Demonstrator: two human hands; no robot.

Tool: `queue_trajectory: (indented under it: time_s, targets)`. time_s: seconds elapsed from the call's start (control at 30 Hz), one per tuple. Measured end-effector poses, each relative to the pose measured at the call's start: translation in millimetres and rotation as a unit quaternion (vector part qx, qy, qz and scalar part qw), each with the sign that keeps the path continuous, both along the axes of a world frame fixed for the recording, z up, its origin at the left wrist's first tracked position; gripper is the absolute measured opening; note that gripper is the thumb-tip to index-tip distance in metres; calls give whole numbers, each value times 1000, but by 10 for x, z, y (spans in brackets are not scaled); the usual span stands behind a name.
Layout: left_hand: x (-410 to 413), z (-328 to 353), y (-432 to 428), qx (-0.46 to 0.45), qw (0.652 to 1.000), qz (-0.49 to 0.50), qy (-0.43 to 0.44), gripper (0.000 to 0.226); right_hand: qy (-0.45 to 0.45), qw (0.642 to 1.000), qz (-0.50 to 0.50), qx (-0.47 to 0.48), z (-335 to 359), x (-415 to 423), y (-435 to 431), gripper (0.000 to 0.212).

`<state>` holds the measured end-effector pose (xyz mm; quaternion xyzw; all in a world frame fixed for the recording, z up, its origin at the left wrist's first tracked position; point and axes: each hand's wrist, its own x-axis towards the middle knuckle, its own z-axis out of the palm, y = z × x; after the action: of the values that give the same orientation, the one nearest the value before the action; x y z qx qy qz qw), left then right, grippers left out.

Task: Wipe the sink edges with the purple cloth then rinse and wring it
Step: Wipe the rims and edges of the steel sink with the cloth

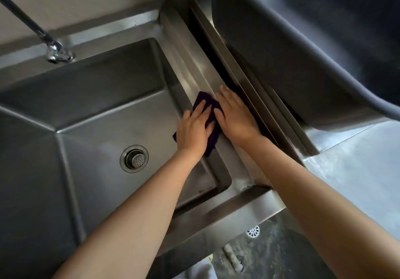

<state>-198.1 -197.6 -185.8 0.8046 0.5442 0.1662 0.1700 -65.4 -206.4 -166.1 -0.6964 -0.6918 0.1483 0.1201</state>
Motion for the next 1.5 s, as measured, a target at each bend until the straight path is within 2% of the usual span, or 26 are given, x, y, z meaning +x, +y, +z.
queue_trajectory:
  time_s: [0.2, 0.57, 0.93, 1.2, 1.5]
  targets:
    - [-54, 13, 262, -6, 1000, 8, 11, 46, -17, 1000, 19, 0, 1, -19, 113, 66]
    - [-152, 21, 779, -20, 999, 9, 38, 47, -23, 999, 31, -6, -10, -79, 567, 70]
    - [-346, 62, 1624, -15, 997, -18, 79, 47, -19, 999, 19, -21, -4, -309, 1241, 70]
    - [-458, 25, 2044, -15, 997, -38, 73, 49, -26, 999, -7, -22, -9, -439, 1651, 60]
    - [-523, -21, 2428, -8, 997, -30, 70, 50, -36, 999, 9, -5, -39, -488, 2041, 56]
